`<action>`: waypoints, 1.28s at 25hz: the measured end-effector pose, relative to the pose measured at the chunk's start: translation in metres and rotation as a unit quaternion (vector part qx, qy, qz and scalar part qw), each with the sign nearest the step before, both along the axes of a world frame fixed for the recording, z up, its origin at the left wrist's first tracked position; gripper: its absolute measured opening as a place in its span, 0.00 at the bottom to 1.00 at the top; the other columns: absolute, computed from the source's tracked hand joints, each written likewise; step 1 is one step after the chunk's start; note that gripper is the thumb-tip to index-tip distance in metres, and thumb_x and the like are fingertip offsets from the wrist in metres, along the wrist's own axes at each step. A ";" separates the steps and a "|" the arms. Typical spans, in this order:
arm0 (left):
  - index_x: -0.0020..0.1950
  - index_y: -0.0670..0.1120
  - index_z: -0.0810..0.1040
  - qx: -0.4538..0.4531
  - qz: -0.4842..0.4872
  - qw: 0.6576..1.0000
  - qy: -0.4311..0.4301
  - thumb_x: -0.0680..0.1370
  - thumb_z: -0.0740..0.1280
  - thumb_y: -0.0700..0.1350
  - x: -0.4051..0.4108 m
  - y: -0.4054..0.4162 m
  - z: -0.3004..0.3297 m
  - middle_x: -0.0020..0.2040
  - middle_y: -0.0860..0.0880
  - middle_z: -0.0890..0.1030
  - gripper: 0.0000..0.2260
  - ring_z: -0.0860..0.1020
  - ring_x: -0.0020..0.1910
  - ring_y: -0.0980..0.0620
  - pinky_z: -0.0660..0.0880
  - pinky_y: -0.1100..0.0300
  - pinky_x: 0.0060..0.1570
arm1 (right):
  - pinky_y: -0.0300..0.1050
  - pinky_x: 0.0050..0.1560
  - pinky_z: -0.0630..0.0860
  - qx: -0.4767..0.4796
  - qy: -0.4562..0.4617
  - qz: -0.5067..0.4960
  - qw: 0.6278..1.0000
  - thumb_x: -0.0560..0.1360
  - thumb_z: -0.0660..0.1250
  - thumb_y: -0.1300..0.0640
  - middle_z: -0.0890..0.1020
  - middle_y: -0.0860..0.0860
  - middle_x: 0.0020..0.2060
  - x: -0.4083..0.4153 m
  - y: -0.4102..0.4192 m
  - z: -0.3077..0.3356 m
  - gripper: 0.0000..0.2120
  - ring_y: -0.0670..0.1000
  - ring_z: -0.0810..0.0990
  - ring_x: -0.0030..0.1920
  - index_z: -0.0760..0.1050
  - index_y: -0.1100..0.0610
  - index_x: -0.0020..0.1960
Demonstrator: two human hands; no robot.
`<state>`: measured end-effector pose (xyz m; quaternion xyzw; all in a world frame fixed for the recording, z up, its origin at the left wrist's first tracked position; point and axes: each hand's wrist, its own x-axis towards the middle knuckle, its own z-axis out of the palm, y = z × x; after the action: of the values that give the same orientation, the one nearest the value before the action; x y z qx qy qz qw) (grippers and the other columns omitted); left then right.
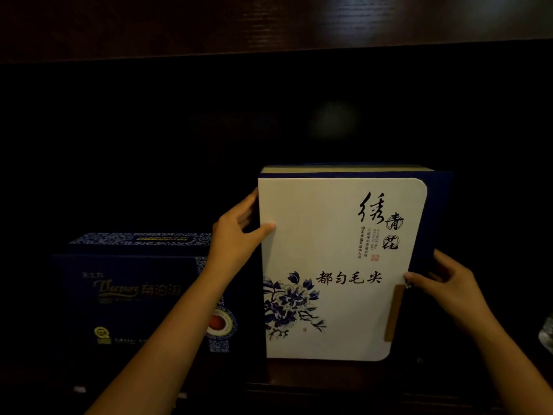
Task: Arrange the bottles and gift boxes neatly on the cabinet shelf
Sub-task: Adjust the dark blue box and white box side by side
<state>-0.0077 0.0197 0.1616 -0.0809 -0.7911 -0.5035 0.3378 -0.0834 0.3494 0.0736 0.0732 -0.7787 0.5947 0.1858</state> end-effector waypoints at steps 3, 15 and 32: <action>0.71 0.50 0.64 0.007 0.011 1.000 -0.005 0.71 0.71 0.39 0.000 -0.010 0.000 0.64 0.55 0.69 0.31 0.67 0.65 0.56 0.65 0.60 0.65 | 0.52 0.59 0.67 0.005 0.021 0.016 1.000 0.64 0.74 0.59 0.70 0.47 0.62 0.001 -0.011 0.000 0.37 0.52 0.67 0.62 0.62 0.49 0.69; 0.71 0.49 0.64 0.017 0.006 1.000 -0.001 0.71 0.72 0.38 -0.005 -0.028 -0.002 0.65 0.56 0.68 0.32 0.68 0.64 0.57 0.65 0.59 0.65 | 0.48 0.57 0.66 0.003 0.022 0.017 1.000 0.65 0.73 0.60 0.70 0.44 0.57 0.002 -0.030 0.002 0.35 0.48 0.66 0.59 0.64 0.51 0.68; 0.71 0.50 0.64 -0.008 0.008 1.000 -0.002 0.72 0.71 0.40 -0.005 -0.029 -0.002 0.65 0.56 0.68 0.30 0.66 0.64 0.58 0.64 0.61 0.63 | 0.55 0.61 0.69 0.047 0.000 -0.001 0.999 0.65 0.74 0.60 0.69 0.57 0.68 0.001 -0.031 0.012 0.37 0.60 0.68 0.66 0.61 0.54 0.70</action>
<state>-0.0123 -0.0090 0.1597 -0.0765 -0.7965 -0.4946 0.3392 -0.0828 0.3181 0.0853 0.0811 -0.8058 0.5575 0.1825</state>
